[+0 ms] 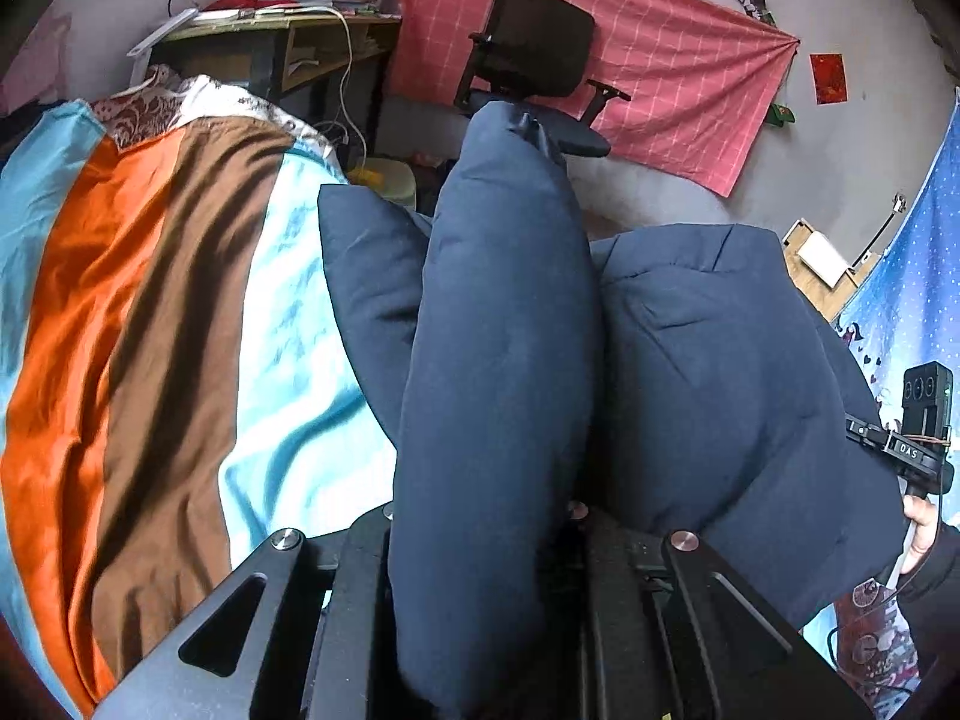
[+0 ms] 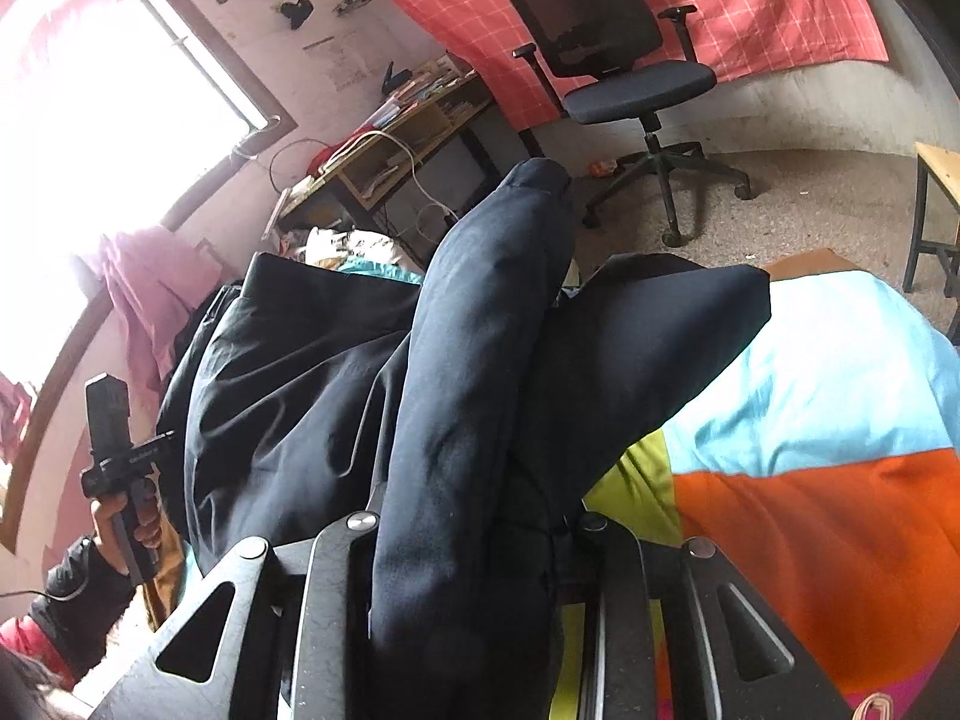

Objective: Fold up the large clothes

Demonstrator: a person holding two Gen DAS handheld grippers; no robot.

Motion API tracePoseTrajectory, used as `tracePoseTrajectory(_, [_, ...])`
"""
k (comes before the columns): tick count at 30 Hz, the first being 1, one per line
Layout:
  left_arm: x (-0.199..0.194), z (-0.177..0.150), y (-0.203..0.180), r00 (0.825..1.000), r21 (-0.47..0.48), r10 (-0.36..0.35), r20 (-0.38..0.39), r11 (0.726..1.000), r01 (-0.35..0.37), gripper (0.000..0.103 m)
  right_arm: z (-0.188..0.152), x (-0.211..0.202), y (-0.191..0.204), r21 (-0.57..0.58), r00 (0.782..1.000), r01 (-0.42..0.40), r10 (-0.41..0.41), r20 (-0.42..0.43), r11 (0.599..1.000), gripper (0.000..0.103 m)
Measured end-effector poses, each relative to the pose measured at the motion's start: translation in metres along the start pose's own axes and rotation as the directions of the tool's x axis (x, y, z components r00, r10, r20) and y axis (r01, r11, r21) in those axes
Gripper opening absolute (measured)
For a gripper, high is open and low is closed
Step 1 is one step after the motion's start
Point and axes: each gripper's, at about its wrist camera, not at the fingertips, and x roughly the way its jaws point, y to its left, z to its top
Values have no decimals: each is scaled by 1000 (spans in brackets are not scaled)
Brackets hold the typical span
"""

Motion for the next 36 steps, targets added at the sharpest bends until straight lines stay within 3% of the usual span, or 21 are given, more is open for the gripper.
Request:
tracePoseTrajectory(10, [37,-31,6,999,-9,24,-39,1000,-25,14,-41,32,-26,66,997,64,-61,-53,996,27])
tracePoseTrajectory(14, [42,-31,9,994,-19,73,-77,997,-75,26,-45,38,-43,114,995,82,-75,-65,990,35])
tracePoseTrajectory(17, [46,-34,11,988,-41,116,-102,992,-120,40,-49,41,-51,123,985,159,-148,-94,980,50])
tracePoseTrajectory(19, [47,-36,15,984,-70,136,-115,987,-144,48,-54,40,-53,111,974,214,-205,-94,970,62])
tracePoseTrajectory(21, [46,-37,17,982,-95,148,-116,983,-159,56,-60,37,-53,108,964,261,-253,-83,959,87])
tracePoseTrajectory(24, [44,-42,20,974,-105,194,-117,973,-206,61,-66,33,-51,87,942,333,-329,-61,939,92])
tracePoseTrajectory(26, [39,-45,16,963,-104,250,-97,960,-260,80,-69,31,-51,62,922,386,-382,-57,921,96])
tracePoseTrajectory(28, [29,-49,13,956,-105,287,-60,951,-292,90,-71,26,-48,51,901,434,-433,-33,900,99])
tracePoseTrajectory(32, [12,-53,2,942,-88,335,-8,938,-334,98,-75,13,-43,65,887,459,-461,16,886,103])
tracePoseTrajectory(36, [-7,-60,-21,931,-50,360,65,933,-357,100,-79,-1,-32,62,851,517,-521,71,854,103])
